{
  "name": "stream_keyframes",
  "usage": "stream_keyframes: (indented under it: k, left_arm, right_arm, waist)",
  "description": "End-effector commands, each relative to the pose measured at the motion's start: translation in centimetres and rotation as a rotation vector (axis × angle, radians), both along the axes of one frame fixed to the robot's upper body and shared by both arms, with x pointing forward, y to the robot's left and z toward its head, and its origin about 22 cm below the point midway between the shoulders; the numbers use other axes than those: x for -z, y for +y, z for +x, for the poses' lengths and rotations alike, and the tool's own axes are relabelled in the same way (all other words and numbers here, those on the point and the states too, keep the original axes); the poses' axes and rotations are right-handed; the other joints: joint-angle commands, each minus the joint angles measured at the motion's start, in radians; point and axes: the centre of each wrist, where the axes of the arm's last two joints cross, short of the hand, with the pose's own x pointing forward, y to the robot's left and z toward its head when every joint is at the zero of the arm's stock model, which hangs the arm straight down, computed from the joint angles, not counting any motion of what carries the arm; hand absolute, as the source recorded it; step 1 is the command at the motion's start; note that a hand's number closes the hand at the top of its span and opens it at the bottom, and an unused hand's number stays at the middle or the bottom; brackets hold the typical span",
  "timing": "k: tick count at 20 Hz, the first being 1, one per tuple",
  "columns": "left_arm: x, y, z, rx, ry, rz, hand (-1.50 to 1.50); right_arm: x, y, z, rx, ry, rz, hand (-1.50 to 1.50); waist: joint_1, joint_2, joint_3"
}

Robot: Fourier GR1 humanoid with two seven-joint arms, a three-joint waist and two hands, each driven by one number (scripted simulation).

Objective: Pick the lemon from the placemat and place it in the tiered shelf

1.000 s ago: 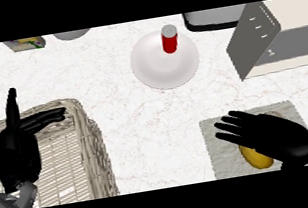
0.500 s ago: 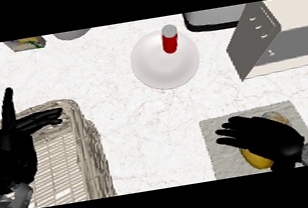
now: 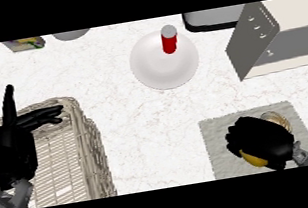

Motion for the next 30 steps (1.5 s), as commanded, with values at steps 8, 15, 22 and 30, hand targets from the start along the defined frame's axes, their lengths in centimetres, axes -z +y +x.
stream_keyframes:
  k: [8, 15, 22, 30]
  left_arm:
    - [0.5, -0.2, -1.0, 0.096, 0.007, 0.015, 0.0]
    - [-0.3, 0.8, -0.2, 0.132, 0.003, 0.004, 0.0]
    - [0.0, 0.9, -0.9, 0.108, 0.013, 0.017, 0.0]
    - [-0.9, 1.6, -1.4, 0.155, 0.007, 0.012, 0.0]
  right_arm:
    - [1.4, -8.9, -0.3, 0.875, 0.028, 0.118, 1.5]
    - [-4.6, -8.4, -1.8, 0.937, 0.06, 0.351, 1.5]
    - [-12.0, -7.6, -3.3, 1.048, -0.056, 0.736, 1.5]
    - [-21.0, -11.6, -5.2, 1.219, -0.306, 0.772, 1.5]
  waist:
    - [-0.063, -0.002, 0.001]
    - [-0.039, -0.006, 0.001]
    - [-0.053, -0.013, -0.001]
    - [-0.017, -0.006, 0.002]
